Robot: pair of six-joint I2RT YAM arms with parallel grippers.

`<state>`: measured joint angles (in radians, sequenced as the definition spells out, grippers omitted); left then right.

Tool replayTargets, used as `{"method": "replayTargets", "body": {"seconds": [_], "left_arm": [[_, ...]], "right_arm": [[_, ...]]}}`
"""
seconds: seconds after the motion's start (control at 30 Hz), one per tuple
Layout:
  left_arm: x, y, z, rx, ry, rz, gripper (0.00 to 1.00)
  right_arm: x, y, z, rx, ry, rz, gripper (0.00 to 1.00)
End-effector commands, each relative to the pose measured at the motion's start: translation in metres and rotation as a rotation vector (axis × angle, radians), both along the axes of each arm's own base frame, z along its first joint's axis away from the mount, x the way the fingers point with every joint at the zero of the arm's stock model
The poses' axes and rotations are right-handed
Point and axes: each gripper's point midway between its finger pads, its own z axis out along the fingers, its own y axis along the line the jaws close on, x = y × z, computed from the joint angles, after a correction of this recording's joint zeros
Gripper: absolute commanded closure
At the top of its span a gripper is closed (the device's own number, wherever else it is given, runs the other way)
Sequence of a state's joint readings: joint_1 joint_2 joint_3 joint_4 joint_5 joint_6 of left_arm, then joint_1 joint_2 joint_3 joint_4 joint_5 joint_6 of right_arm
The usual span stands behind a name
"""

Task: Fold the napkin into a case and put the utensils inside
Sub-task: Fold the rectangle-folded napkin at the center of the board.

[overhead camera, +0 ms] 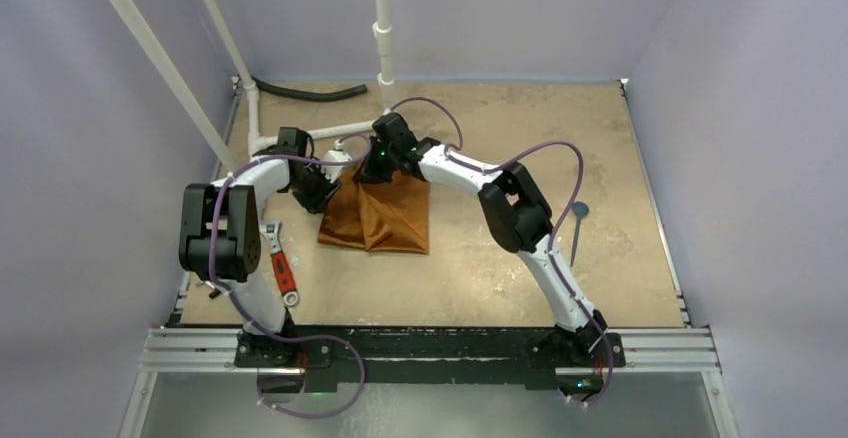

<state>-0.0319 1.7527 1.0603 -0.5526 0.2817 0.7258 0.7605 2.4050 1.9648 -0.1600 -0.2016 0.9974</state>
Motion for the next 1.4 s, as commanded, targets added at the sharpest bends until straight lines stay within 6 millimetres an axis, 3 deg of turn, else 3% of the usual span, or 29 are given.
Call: {"method": "replayTargets", "body": {"seconds": [0.0,0.13,0.37,0.47,0.57,0.7,0.77,0.87,0.97,1.1,1.17,1.27,1.37], "left_arm": [[0.028,0.006,0.005,0.017,-0.077,0.029,0.63],[0.039,0.006,0.013,0.012,-0.112,0.053,0.62],[0.038,0.008,0.016,0.019,-0.109,0.062,0.61],[0.038,0.009,0.023,0.029,-0.107,0.057,0.58],[0.042,0.013,0.039,0.049,-0.130,0.052,0.54],[0.053,0.012,0.065,0.046,-0.170,0.054,0.49],[0.056,0.009,0.077,0.027,-0.175,0.057,0.46],[0.053,0.003,0.087,-0.003,-0.161,0.054,0.45],[0.035,-0.013,0.087,-0.066,-0.085,0.048,0.45],[-0.008,-0.045,0.071,-0.159,0.077,0.054,0.45],[-0.027,-0.062,0.063,-0.190,0.151,0.057,0.45],[-0.035,-0.075,0.054,-0.195,0.182,0.075,0.44],[-0.030,-0.076,0.043,-0.185,0.205,0.134,0.43]], "right_arm": [[0.006,0.024,0.035,0.118,-0.033,-0.002,1.00],[0.008,0.031,0.034,0.160,-0.023,-0.019,1.00],[0.019,0.039,0.031,0.245,-0.013,-0.106,1.00],[0.022,0.044,0.032,0.293,-0.021,-0.111,0.71],[0.018,0.046,0.034,0.272,-0.021,-0.049,0.58],[0.027,0.025,0.055,0.290,-0.078,-0.057,0.45],[0.031,0.014,0.067,0.301,-0.104,-0.038,0.43],[0.037,-0.003,0.086,0.297,-0.162,-0.017,0.45],[0.048,-0.029,0.100,0.232,-0.247,-0.001,0.54],[0.063,-0.064,0.074,0.050,-0.305,0.038,0.63],[0.066,-0.077,0.053,-0.068,-0.311,0.062,0.59],[0.074,-0.093,0.033,-0.196,-0.354,0.070,0.48],[0.081,-0.105,0.021,-0.289,-0.396,0.074,0.43]]}}
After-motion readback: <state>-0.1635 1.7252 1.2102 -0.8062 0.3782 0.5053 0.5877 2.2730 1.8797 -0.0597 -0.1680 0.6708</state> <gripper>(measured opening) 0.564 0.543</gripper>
